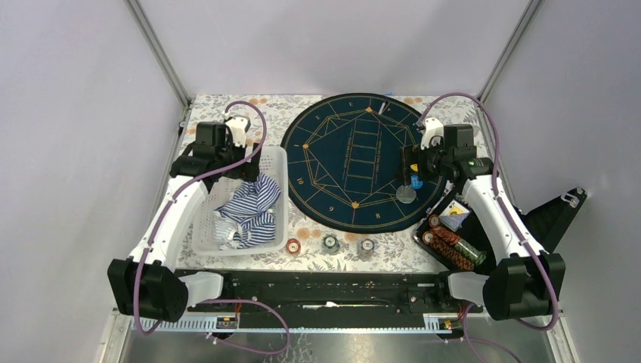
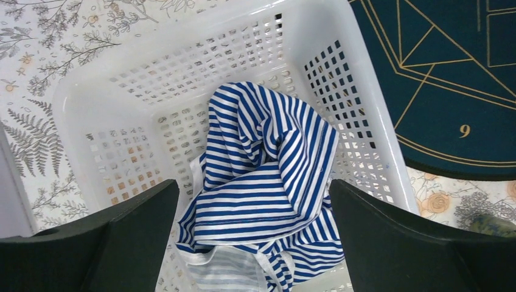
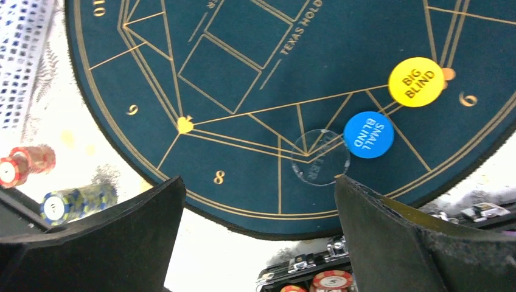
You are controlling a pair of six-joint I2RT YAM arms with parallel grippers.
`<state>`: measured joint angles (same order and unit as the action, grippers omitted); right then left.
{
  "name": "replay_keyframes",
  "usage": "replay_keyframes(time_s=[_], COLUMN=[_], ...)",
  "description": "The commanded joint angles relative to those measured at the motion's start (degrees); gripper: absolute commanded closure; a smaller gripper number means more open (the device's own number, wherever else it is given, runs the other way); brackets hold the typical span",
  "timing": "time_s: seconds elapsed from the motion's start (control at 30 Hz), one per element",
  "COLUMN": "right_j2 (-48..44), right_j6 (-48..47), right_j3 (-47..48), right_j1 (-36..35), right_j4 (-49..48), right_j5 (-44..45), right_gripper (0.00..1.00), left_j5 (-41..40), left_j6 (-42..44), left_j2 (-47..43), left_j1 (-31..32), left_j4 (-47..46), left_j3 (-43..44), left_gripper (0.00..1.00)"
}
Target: Distribute texas hold em gaming equipment
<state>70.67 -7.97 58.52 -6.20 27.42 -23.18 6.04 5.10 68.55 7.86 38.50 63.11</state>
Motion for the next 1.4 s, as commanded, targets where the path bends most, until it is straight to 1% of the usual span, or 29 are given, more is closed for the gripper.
replay_keyframes(time_s=[0.0,0.03,0.1,0.17,0.27,0.4,0.5,0.6,0.7,0.9,1.2,1.37], right_j2=[1.91,2.44,3.74,5.76,9.62,13.80,17.58,21.15,22.95,25.35,29.02,30.69], right_j6=[-4.21,-4.63,-6.18,-7.01,-6.99,-5.38,-4.34,-3.69,-3.05,-2.43,-0.98,-0.21], right_j3=[2.85,2.31,0.99,0.08,-0.61,-1.92,-1.67,-0.39,-0.41,-0.47,2.28,4.05], right_j1=[1.29,1.31,1.28,1.13,-1.02,-2.48,-2.67,-2.68,-2.68,-2.68,-3.16,-3.62], right_j4=[2.10,1.86,1.90,2.88,4.09,1.35,-0.24,0.49,0.45,0.03,-1.09,-1.62], right_j5=[4.57,7.38,9.97,9.97,11.22,13.63,15.44,17.23,17.31,17.10,16.93,17.36], right_gripper=[0.00,0.00,0.00,0.00,0.00,0.01,0.09,0.16,0.19,0.19,0.17,0.17], left_j5=[-3.13,-3.19,-3.54,-2.78,-1.83,-1.75,-1.70,-2.51,-2.57,-3.21,-2.62,-2.42], left_j6=[1.64,1.58,1.34,1.08,1.07,0.81,0.66,0.37,0.21,0.25,0.28,0.35], left_j2=[1.18,1.00,0.37,-0.13,-0.14,0.41,0.53,0.46,0.44,0.35,0.42,0.69], left_j1=[-0.46,-0.58,-0.63,-0.97,-1.19,-1.19,-1.18,-1.18,-1.19,-1.27,-1.27,-1.27], left_j4=[3.77,3.93,3.74,3.28,3.24,3.20,3.23,2.90,2.62,1.73,1.39,1.38], left_j3=[4.36,4.15,3.53,3.07,2.80,2.25,2.24,2.34,2.12,1.38,1.56,1.70], left_gripper=[0.01,0.01,0.01,0.01,0.01,0.01,0.01,0.01,0.01,0.01,0.01,0.01])
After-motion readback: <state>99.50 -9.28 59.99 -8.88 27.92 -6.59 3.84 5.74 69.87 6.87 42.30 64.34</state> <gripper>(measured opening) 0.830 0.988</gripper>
